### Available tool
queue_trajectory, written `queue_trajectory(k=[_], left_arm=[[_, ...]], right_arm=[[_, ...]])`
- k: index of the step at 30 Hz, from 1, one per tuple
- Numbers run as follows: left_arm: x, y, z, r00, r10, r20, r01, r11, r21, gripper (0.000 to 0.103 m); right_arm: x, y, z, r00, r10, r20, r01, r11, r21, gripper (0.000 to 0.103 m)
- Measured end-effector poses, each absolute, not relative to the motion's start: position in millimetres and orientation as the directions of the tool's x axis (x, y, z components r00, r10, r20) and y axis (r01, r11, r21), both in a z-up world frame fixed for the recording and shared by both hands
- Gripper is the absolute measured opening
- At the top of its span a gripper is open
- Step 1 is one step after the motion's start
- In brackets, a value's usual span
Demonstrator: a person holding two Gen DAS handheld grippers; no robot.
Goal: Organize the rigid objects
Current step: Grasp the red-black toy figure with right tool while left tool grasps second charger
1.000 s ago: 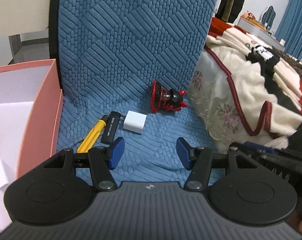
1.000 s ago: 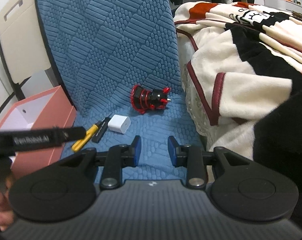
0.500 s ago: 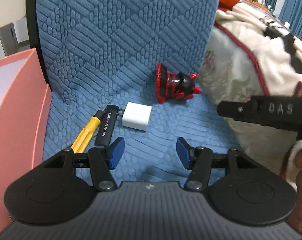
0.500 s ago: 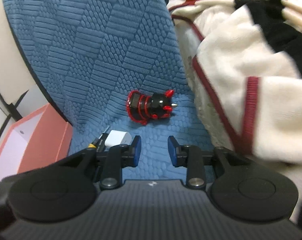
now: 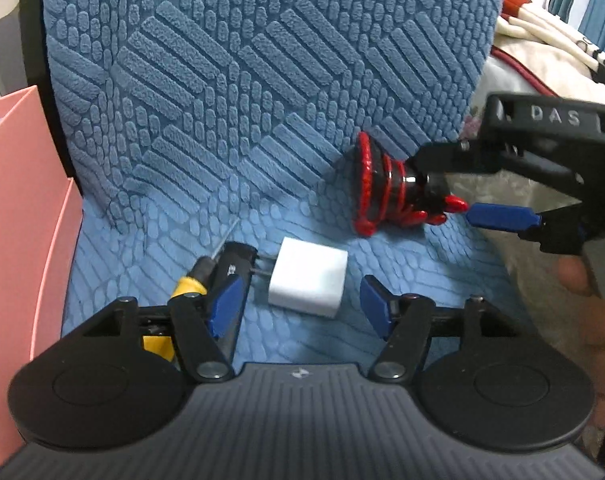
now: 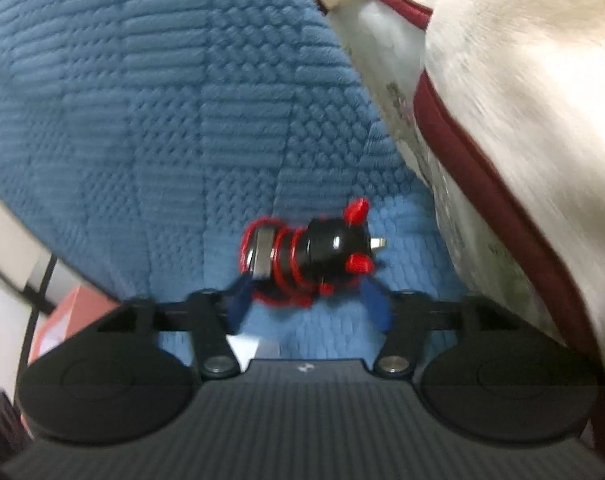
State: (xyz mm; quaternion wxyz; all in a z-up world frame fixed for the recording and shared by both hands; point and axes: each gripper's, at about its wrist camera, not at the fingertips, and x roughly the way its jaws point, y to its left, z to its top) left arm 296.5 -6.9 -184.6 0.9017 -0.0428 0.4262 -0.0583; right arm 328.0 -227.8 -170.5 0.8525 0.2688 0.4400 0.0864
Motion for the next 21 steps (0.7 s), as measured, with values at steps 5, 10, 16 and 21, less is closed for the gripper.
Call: queue_trajectory(k=[5, 10, 16, 21], left_arm=[[306, -10, -192, 0.627, -0.153, -0.764, 0.086, 0.988, -0.127, 0.07], [309, -15, -195, 0.634, -0.155, -0.758, 0.099, 0.988, -0.119, 0.07], [308, -19, -197, 0.64, -0.135, -0.757, 0.113, 0.99, -0.081, 0.063], [305, -20, -195, 0.639, -0.145, -0.756, 0.13, 0.988, -0.08, 0.051]], right_arm=[[343, -227, -182, 0.617, 0.344, -0.707, 0.142, 0.836, 0.53, 0.077], [354, -234, -196, 0.622, 0.332, -0.709, 0.205, 0.805, 0.557, 0.075], [360, -229, -206, 0.602, 0.329, -0.727, 0.208, 0.815, 0.542, 0.076], [358, -230, -207, 0.592, 0.373, -0.715, 0.222, 0.777, 0.589, 0.065]])
